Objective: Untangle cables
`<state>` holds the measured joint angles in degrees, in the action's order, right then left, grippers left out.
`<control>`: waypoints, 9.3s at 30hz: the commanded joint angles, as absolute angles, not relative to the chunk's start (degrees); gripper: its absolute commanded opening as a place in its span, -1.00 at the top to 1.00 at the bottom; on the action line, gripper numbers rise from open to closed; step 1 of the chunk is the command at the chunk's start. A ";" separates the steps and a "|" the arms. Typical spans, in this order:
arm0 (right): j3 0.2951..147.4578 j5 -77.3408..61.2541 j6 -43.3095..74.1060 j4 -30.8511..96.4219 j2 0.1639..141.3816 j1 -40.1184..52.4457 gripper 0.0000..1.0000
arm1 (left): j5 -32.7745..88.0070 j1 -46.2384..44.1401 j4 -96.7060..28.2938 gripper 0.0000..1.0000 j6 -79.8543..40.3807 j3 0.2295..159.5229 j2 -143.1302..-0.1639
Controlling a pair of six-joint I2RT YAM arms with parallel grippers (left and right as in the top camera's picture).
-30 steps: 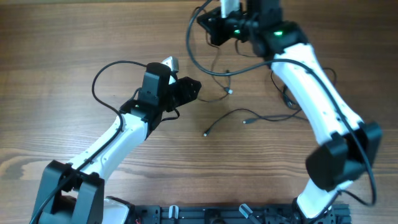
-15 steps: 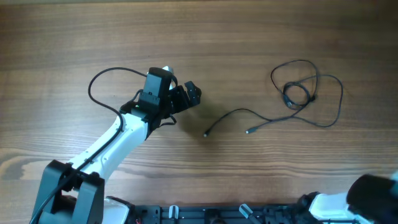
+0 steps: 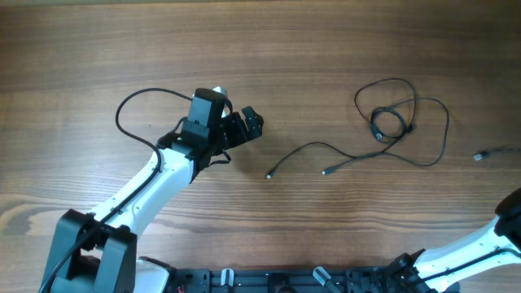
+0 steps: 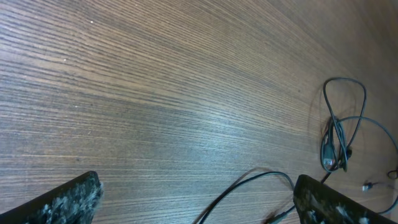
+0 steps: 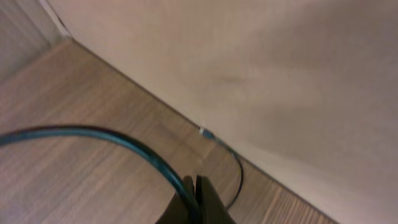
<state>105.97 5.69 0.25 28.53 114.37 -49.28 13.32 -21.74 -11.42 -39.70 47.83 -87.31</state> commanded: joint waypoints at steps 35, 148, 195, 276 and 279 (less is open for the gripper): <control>92.42 -20.62 5.10 57.23 107.57 -32.77 -0.99 | 12.29 -21.52 -11.20 -1.00 -39.22 47.66 -87.00; 116.51 8.56 -8.82 12.23 142.85 -18.00 0.89 | -1.08 -11.29 -28.56 0.92 -53.19 47.68 -100.40; 64.34 -14.13 53.58 40.56 115.55 22.96 0.91 | -2.24 -12.95 -29.98 -1.00 -46.68 47.68 -84.01; 60.40 2.15 95.66 33.08 87.74 -12.82 -0.04 | -2.22 -12.95 -31.55 -1.00 -46.70 47.68 -84.01; 60.40 -4.49 81.21 23.46 87.74 -12.82 -0.99 | -2.22 -12.95 -31.55 -1.00 -46.70 47.68 -84.01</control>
<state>60.12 0.84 91.15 27.66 87.24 -12.91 -1.65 -13.32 -31.51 -47.37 47.83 -84.42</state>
